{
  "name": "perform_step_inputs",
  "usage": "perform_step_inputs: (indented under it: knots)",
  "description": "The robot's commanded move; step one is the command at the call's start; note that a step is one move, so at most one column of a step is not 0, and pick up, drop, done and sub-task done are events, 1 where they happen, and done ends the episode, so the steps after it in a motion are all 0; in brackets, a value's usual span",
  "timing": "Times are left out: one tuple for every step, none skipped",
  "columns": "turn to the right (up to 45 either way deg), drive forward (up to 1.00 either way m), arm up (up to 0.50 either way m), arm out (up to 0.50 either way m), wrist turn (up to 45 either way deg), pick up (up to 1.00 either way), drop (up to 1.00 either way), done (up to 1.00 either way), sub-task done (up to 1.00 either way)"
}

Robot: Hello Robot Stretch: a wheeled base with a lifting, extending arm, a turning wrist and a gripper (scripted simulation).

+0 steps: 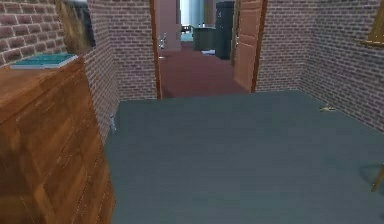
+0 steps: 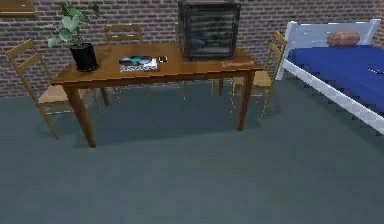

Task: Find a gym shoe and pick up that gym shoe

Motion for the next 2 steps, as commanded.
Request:
perform_step_inputs:
  knots:
    - [0.0,1.00,0.00,0.00,0.0,0.00,0.00,0.00,0.00]
    - [0.0,1.00,0.00,0.00,0.0,0.00,0.00,0.00,0.00]
